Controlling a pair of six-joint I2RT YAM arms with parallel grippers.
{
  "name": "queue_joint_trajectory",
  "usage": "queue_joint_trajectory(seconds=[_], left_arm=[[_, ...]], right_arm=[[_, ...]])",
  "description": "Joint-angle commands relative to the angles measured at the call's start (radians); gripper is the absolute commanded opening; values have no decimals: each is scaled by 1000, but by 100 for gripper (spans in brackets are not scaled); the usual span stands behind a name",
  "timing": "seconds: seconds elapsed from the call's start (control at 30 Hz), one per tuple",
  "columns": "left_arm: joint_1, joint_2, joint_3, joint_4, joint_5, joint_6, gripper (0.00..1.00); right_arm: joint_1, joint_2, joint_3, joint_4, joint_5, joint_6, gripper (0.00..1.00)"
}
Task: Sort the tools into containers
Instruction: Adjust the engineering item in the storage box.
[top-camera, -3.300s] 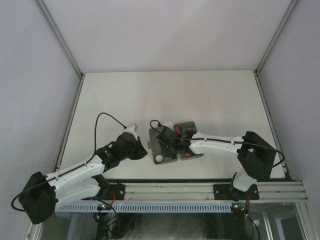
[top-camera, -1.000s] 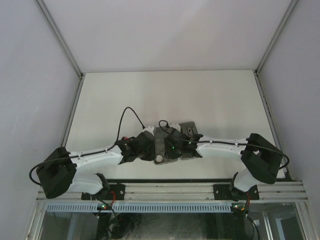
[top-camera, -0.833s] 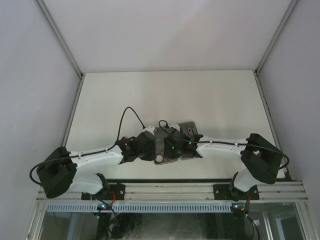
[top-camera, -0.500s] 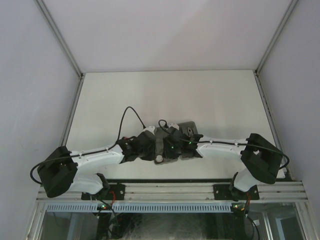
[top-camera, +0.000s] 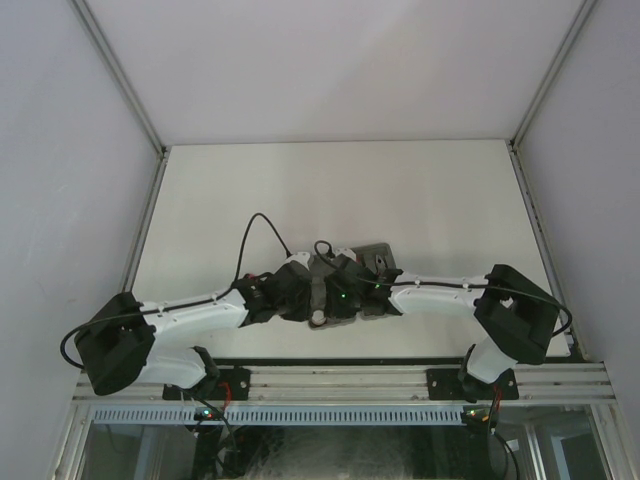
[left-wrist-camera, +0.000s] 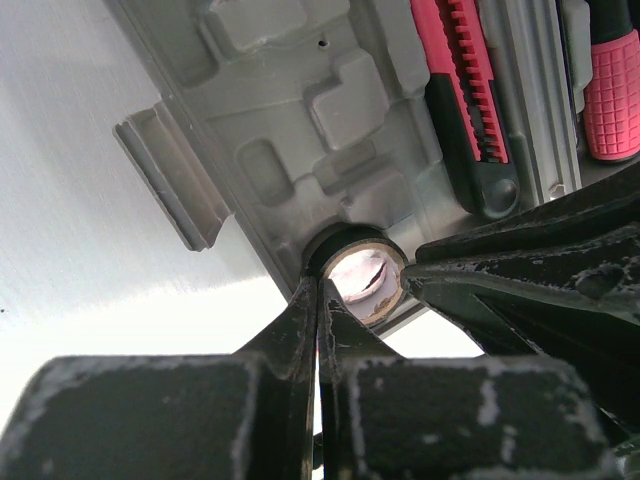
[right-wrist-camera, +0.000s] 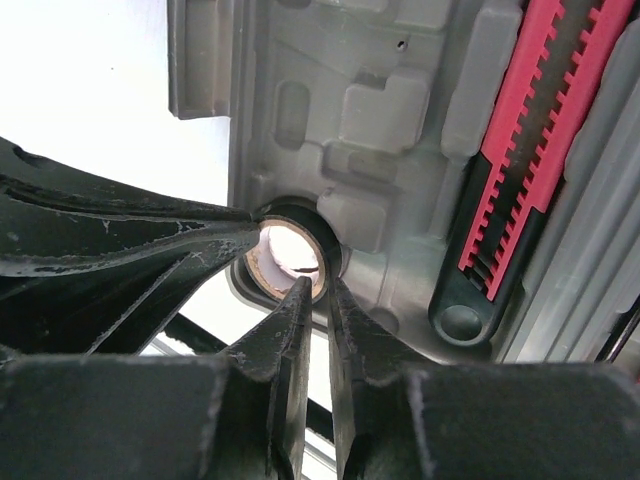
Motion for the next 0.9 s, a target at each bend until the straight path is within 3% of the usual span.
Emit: queue_joint_trajectory(seconds=[0.0,0.87], left_arm=[[-9,15,36,-19,-18,8,1],[-12,111,15,-65,13,-32,0]], right_arm=[[-3,16,-1,49,-9,2,11],[-26,61,-77,104,-25,48,0]])
